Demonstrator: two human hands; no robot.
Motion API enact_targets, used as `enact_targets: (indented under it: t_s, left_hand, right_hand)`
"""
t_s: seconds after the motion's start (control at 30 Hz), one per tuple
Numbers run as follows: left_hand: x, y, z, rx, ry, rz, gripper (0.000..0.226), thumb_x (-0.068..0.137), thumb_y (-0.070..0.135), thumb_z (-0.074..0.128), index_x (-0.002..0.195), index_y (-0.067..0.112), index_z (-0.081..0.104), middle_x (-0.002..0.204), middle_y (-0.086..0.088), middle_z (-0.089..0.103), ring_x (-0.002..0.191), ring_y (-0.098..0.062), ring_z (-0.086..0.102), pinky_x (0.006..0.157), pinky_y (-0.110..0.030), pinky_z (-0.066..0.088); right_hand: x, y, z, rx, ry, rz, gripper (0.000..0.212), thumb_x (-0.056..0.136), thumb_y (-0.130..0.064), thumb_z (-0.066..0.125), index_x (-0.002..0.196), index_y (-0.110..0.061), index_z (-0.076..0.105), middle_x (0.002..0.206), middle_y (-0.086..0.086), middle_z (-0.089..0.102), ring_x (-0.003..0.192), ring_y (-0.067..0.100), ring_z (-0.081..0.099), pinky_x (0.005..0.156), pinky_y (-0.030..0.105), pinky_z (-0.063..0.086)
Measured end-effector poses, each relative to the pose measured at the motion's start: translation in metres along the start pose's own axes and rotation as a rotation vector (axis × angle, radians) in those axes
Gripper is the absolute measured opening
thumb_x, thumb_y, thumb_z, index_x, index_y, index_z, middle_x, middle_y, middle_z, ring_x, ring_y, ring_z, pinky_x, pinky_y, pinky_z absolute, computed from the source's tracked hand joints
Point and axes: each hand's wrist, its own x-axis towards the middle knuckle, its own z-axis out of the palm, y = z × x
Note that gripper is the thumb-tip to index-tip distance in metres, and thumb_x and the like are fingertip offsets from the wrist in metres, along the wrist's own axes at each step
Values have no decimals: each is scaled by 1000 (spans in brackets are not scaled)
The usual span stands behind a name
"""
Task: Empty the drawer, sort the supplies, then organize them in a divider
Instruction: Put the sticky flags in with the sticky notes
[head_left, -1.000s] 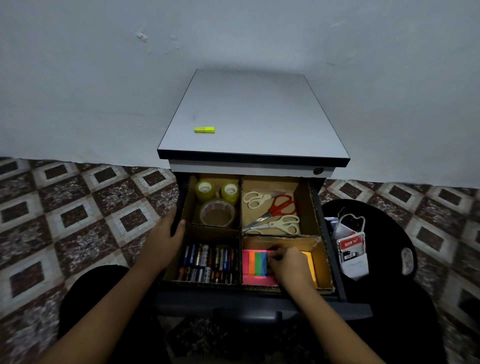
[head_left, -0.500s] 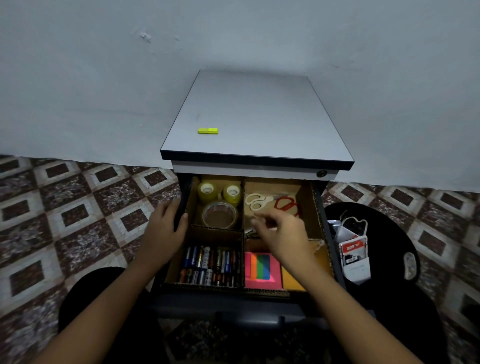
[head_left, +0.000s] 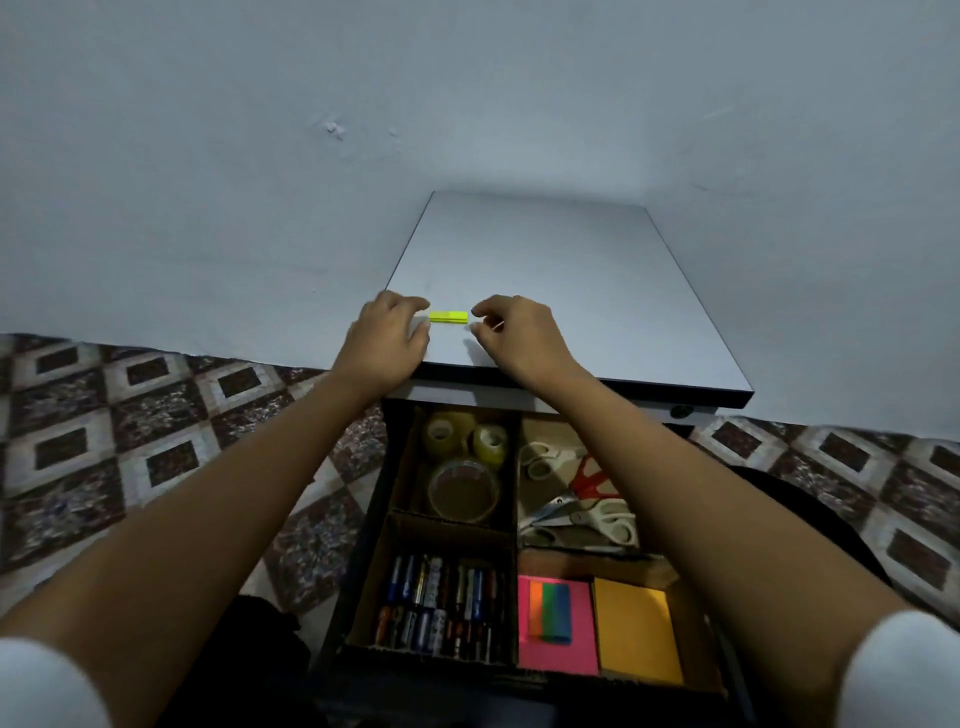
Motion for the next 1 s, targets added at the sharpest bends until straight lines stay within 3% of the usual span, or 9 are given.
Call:
enact_targets:
  t_s: [0.23,0.33,0.4,0.47,0.53,0.63,1.0]
  left_hand:
    - [37,-10,6,72,-210,-41,39,98,30,39,133,16,51,119,-20,53,112,-37,49,93,-45,43]
    - [44,-11,5,94,-248,-39,32,99,31,37,114,17,61,104,-16,52,102,-35,52,81,-37,43]
    - [47,-10,4,102,-268,-17,30,99,29,36,100,16,64,94,-12,49,90,-32,53,68,-31,35]
    - [48,-10,4,107,-289,11,31,98,27,38,105,18,67,101,-12,50,91,-28,52,70,-31,36]
    - [49,-10,3,102,-289,15,31,98,26,41,115,20,66,109,-11,50,98,-27,52,80,-35,42]
    - [49,-9,1,106,-265,20,28,95,24,48,114,19,66,111,-9,53,101,-26,53,84,-34,43]
    - [42,-6,-2,62,-202,51,21,91,20,56,105,10,67,106,-9,61,96,-23,55,74,-25,36]
  right_hand:
    - [45,6,15,-130,-175,9,35,98,-19,43,126,-3,58,126,19,58,117,32,50,96,33,39]
    - [59,10,23,-138,-232,40,33,99,-21,38,86,-9,66,96,20,57,92,36,53,79,33,42]
    - [64,12,27,-156,-245,50,35,98,-22,37,66,-16,50,85,10,46,83,32,48,72,29,34]
    - [64,12,28,-187,-256,58,29,96,-20,38,71,-14,51,89,9,47,90,31,49,70,29,32]
    - [64,13,30,-212,-235,42,26,92,-15,41,83,-8,64,97,13,56,95,31,51,69,29,34]
    - [62,13,30,-216,-150,-5,27,87,-10,49,102,-10,70,105,15,58,96,30,54,71,28,40]
    - [56,4,25,-249,-142,-26,27,80,-6,50,99,-11,68,100,9,66,91,26,58,71,30,48]
